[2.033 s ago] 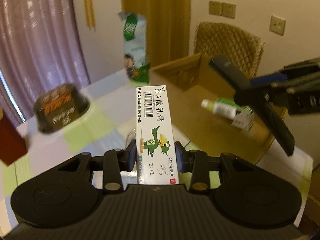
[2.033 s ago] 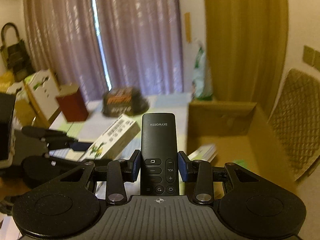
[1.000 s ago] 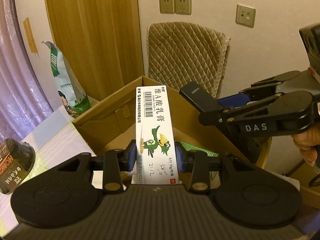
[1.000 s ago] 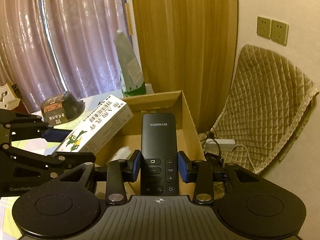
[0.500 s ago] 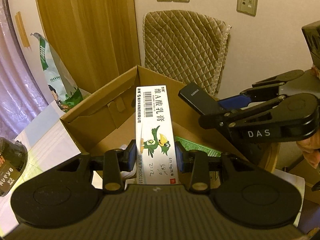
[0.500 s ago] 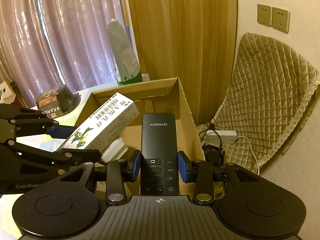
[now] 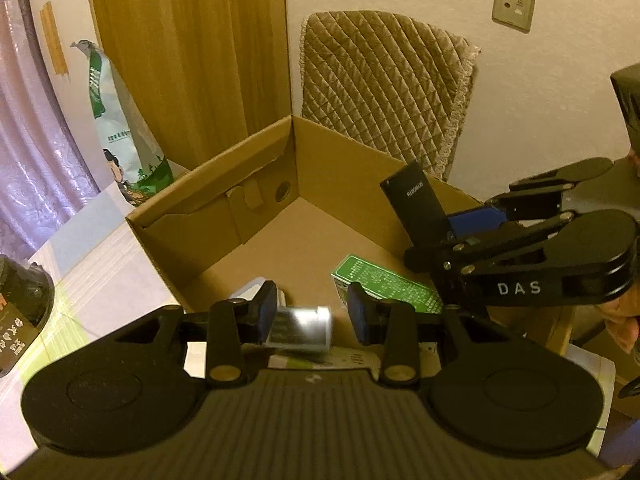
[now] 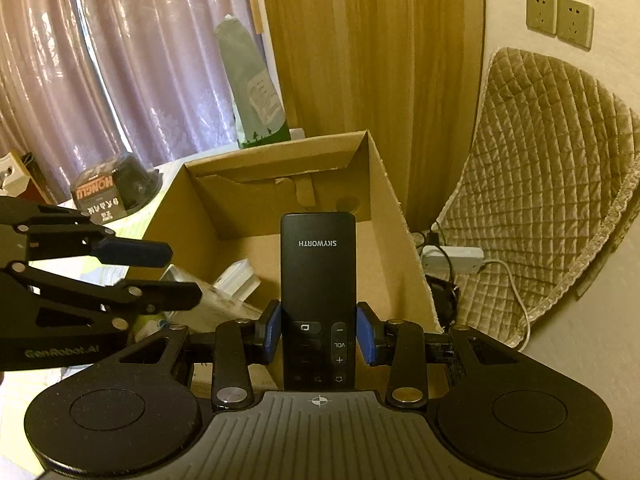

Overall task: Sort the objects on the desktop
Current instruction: 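Open the left tool to drop the ointment box while the right tool drops the remote inside, then move both open tools back over the white remotes on the table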

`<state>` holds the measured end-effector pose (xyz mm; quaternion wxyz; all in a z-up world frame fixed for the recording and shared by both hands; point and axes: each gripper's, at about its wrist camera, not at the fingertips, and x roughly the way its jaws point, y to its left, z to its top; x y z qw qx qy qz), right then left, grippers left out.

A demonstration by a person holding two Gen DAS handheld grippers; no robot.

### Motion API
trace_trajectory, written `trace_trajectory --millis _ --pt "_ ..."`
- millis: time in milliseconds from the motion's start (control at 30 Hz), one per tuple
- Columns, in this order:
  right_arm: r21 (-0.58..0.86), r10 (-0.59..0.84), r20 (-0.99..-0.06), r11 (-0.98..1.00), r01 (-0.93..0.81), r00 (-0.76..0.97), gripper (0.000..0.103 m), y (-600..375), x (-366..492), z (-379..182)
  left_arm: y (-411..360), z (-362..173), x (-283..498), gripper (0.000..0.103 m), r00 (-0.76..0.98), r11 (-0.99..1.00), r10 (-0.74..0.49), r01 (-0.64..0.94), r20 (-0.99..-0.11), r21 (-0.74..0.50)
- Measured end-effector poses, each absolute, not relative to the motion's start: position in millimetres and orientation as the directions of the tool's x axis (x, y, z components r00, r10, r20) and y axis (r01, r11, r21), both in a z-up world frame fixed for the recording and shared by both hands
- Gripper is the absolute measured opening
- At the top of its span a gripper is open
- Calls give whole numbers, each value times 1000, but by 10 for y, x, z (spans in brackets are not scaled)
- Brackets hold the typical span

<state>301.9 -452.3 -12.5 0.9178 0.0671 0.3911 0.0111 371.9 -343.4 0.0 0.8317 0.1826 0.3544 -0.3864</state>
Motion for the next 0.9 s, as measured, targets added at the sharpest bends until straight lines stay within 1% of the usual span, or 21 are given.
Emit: trace_trajectory --millis 500,667,900 --pt "105 76 -727 994 1 682 38 -4442 3133 -180 -3231 123 3728 34 484 672 -518 740 -705 14" --pt "77 61 -722 997 -8 689 38 -4415 3160 -183 -3167 148 3712 34 492 683 -517 731 -700 10" --pt "79 61 -718 997 -7 693 38 -4412 3144 -159 -3071 157 3670 34 501 694 -511 720 -699 9"
